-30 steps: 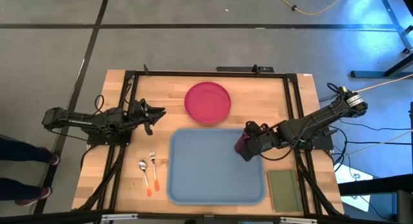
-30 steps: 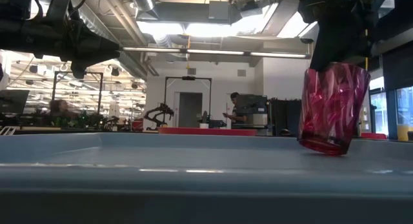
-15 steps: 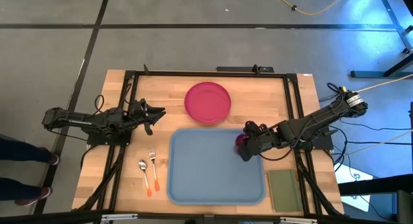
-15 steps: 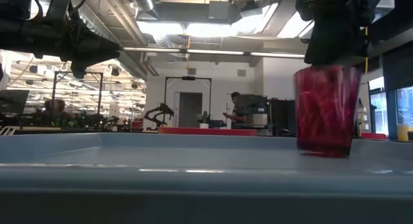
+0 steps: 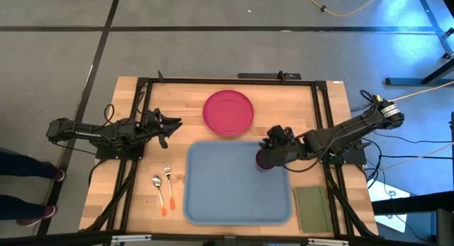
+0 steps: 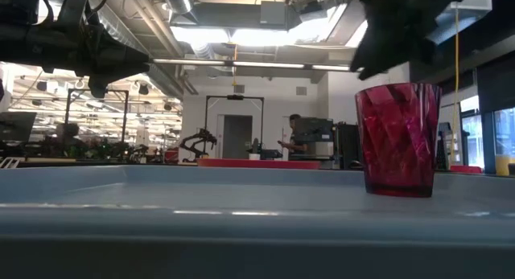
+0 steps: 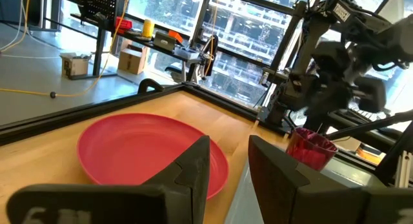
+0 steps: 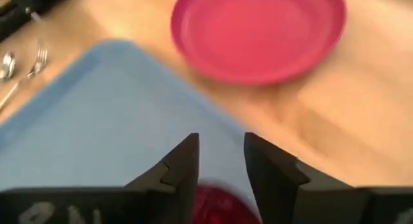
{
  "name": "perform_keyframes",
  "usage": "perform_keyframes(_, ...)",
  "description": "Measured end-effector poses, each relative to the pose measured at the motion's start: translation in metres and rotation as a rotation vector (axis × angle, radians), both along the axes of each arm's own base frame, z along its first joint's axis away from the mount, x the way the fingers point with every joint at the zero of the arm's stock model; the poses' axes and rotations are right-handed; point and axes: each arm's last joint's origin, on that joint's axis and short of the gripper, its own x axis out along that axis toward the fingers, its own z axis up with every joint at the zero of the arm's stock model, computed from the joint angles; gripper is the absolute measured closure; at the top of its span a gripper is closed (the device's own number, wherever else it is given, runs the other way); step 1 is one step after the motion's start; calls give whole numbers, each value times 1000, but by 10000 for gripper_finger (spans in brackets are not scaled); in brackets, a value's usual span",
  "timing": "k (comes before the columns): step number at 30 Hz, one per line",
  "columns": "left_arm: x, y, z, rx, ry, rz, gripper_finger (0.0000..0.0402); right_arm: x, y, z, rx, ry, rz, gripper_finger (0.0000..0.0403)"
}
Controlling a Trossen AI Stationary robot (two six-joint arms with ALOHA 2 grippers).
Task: Pick and place plate/cup/fork/spoon on tray
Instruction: Put the pink plate on the blue tray
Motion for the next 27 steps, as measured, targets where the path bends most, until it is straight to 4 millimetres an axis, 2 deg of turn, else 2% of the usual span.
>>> perform_keyframes(4, 0, 0, 0, 0, 0, 0, 302, 14, -22, 6, -73, -40, 13, 275)
perform_keyframes(8, 0, 0, 0, 0, 0, 0, 302, 25, -55, 9, -61, -40, 42, 275)
perform_keyframes(14, 0, 0, 0, 0, 0, 0, 302, 20, -112, 4, 121, 16, -39, 275)
perform_keyframes(18, 0, 0, 0, 0, 0, 0, 302, 17, -140, 0, 166, 20, -106, 275)
perform_keyframes(21, 0, 0, 0, 0, 0, 0, 302, 19, -157, -11, 242, 39, -143, 275)
perform_keyframes(27, 0, 0, 0, 0, 0, 0, 302, 28, -187, -52, 436, 122, -182, 275)
